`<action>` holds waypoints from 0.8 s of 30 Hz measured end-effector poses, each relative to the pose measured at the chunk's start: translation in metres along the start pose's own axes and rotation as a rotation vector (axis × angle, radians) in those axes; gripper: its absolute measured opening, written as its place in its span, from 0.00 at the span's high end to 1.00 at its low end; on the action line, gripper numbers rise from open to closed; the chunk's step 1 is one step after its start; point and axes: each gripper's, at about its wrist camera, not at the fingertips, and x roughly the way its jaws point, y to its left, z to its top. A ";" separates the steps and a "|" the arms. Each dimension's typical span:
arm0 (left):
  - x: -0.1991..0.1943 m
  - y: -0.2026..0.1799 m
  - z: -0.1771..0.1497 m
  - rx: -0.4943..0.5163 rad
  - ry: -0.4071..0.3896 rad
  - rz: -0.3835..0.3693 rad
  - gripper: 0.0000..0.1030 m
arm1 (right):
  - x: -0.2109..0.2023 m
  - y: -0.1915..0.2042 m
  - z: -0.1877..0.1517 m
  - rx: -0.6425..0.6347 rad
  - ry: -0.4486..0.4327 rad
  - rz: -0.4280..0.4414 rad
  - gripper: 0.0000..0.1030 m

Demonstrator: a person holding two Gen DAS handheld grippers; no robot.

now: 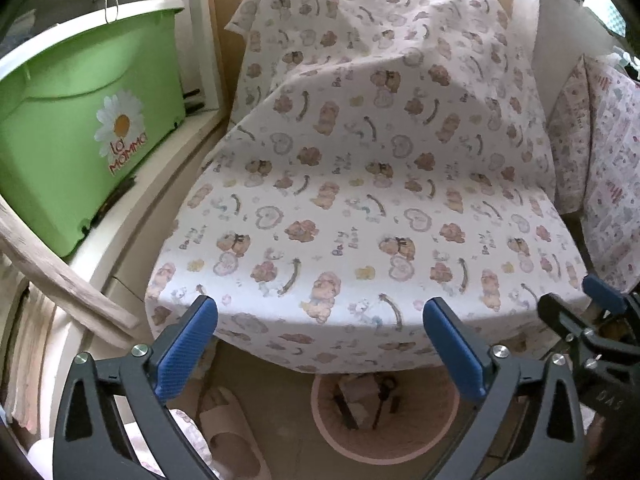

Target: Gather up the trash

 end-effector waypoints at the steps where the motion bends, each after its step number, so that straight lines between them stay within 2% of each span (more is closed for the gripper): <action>1: 0.000 -0.001 0.000 0.005 -0.004 0.005 0.01 | 0.000 -0.001 0.000 0.004 -0.001 0.000 0.14; 11: -0.001 0.007 0.001 -0.030 -0.036 0.015 0.01 | -0.002 0.000 -0.001 -0.013 -0.008 -0.009 0.14; 24: -0.005 0.002 0.000 -0.003 -0.064 0.026 0.01 | -0.004 -0.002 0.000 -0.010 -0.018 -0.012 0.14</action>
